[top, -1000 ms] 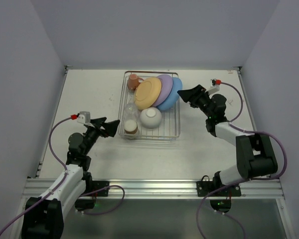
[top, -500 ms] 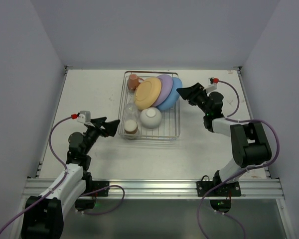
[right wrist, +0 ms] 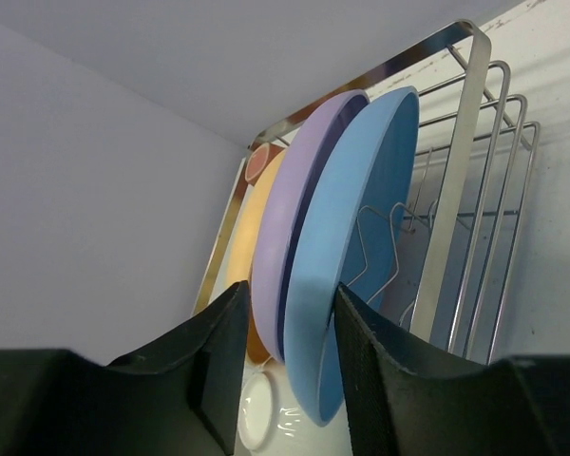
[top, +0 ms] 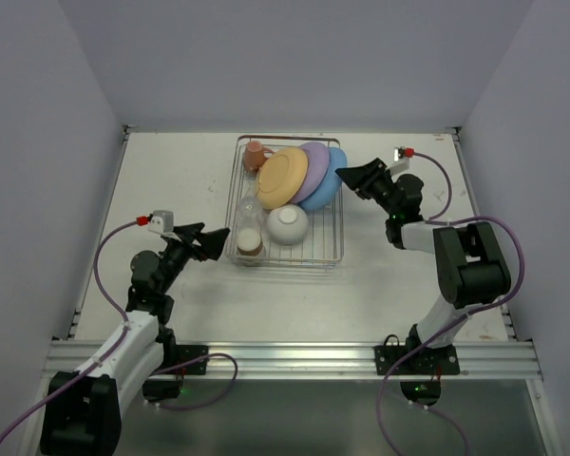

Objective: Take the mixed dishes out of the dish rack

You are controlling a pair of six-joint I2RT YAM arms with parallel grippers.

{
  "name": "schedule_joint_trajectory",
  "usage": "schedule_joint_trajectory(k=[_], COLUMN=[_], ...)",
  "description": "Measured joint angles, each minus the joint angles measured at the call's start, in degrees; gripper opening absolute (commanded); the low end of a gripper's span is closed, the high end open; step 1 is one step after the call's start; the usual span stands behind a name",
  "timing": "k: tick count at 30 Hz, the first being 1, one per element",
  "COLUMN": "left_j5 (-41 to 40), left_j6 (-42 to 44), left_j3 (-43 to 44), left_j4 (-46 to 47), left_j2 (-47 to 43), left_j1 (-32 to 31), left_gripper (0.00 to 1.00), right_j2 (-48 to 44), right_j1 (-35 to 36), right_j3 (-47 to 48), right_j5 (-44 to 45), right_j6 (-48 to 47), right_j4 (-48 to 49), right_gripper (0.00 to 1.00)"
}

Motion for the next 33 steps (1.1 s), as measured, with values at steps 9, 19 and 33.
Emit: schedule_joint_trajectory(k=[9,19,33], left_j5=[0.2,0.2,0.3], left_j6=[0.0,0.0,0.0], left_j3=[0.0,0.0,0.0], left_j4=[0.0,0.0,0.0], left_j2=[0.1,0.3,0.8], left_j1=[0.0,0.0,0.0], left_gripper=[1.00,1.00,1.00], right_j2=[0.7,4.1,4.9], right_j1=[-0.4,-1.1,-1.8], right_j3=[0.2,0.3,0.3], right_j5=[-1.4,-3.5,-6.8], right_j6=[0.8,4.0,8.1], right_j4=[1.5,5.7,10.4], right_gripper=[0.30,0.19,0.00])
